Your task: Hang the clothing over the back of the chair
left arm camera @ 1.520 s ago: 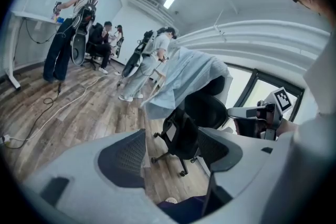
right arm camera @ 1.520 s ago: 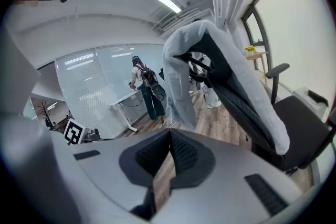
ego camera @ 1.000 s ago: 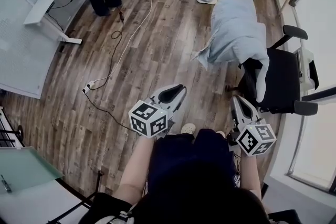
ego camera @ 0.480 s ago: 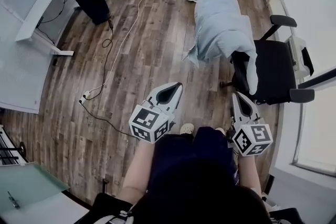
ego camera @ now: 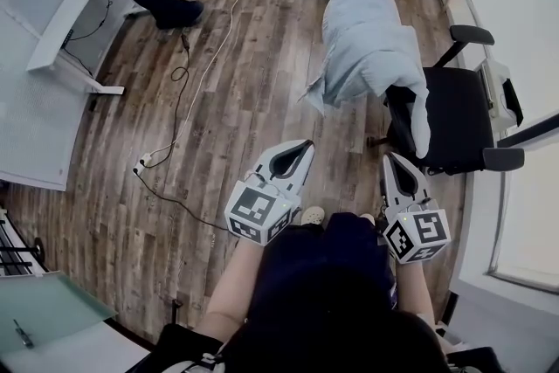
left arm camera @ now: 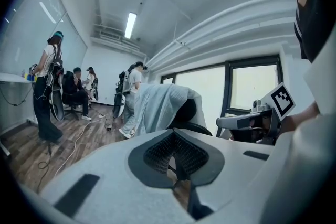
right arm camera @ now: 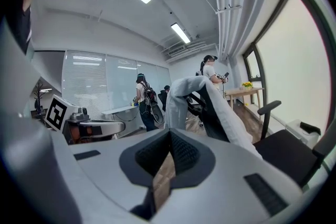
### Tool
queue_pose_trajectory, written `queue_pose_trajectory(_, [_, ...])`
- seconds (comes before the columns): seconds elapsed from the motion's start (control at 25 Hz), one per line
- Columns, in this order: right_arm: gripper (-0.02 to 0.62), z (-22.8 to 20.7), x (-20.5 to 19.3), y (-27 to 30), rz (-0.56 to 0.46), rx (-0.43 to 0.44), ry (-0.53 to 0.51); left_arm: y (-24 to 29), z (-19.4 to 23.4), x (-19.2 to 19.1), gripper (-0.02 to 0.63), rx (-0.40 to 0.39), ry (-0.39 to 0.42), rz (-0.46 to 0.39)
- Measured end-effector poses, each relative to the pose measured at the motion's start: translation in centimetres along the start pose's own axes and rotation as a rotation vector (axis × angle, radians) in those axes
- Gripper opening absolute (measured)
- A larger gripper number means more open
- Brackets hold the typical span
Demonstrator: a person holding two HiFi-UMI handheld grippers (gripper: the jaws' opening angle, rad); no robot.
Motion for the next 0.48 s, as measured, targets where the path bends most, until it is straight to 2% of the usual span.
queue_pose_trajectory(0.48, [0.000,0.08,-0.15,-0.34,0.010,0.010,-0.022,-0.44,-0.59,-0.33,0.006,-0.026,0.001,0.004])
Point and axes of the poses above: the fingertips, and each gripper's own axes: y forward along the fingers, z to its left, x out of its top, the point moved 1 cm from there along -y, backward along the fingers, and after that the axes turned 4 degrees about -x, right-handed, at the moved point
